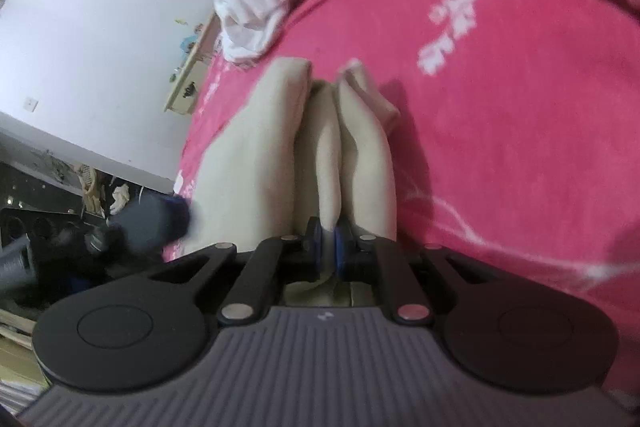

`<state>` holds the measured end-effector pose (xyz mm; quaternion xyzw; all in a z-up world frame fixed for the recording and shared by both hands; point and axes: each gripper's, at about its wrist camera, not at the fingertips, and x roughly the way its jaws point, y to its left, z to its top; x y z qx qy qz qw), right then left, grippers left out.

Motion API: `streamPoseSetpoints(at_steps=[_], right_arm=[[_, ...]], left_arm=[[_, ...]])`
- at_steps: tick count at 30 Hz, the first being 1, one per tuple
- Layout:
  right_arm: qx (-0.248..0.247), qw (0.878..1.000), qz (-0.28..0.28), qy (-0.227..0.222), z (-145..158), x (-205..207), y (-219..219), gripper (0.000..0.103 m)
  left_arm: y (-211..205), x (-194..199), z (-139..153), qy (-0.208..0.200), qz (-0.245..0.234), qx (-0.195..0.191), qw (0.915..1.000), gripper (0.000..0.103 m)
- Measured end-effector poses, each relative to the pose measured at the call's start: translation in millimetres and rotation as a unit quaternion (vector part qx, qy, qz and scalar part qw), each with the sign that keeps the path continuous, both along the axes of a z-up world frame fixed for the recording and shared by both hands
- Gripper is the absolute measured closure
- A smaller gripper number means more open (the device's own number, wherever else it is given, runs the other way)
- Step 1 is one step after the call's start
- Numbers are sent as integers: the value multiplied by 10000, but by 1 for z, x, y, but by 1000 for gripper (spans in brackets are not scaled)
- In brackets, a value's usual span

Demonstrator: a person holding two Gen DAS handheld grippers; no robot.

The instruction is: Fold clothes

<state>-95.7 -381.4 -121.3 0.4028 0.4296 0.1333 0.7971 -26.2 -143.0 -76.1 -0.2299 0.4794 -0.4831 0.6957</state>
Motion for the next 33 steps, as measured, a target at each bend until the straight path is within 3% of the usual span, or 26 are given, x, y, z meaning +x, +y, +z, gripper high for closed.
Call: streamPoseSetpoints(at_steps=[2, 5, 7, 9, 14, 17, 22, 25, 26, 28, 29, 33], right_arm=[[-113, 9999, 52, 62, -3, -1, 3, 97], [-21, 10000, 60, -43, 2, -4, -4, 92], [-71, 9999, 32, -117, 7, -6, -12, 87], [-100, 9996, -156, -207, 13, -9, -23, 84], [399, 9971, -476, -428, 21, -8, -38, 81], [395, 9984, -235, -343, 22, 5, -20, 77], [-237, 9992, 306, -34, 22, 32, 10, 75], [-769, 9958, 489, -12, 19, 38, 23, 92], [-912, 9943, 544, -33, 19, 39, 26, 95], [-986, 9932, 599, -146, 24, 37, 28, 98], [-953, 9934, 600, -210, 27, 34, 27, 99], [-710, 9939, 569, -630, 53, 22, 19, 100]], left_arm=[[9, 4, -7, 385, 148, -240, 9989, 97], [33, 1, 4, 237, 397, -131, 9988, 76], [53, -1, 12, 197, 513, -166, 9984, 69], [69, -7, 20, 108, 590, -121, 9981, 53], [57, -30, 26, -536, 329, 853, 9944, 44], [44, -36, 18, -674, 364, 1304, 9885, 45], [29, -38, 7, -796, 435, 1797, 9795, 51], [26, -37, 1, -866, 381, 2040, 9744, 76], [26, -35, 0, -837, 322, 2011, 9755, 86], [29, -34, 1, -806, 308, 1936, 9773, 96], [31, -33, 5, -811, 269, 1855, 9789, 97], [47, -35, 41, -590, 193, 939, 9936, 97]])
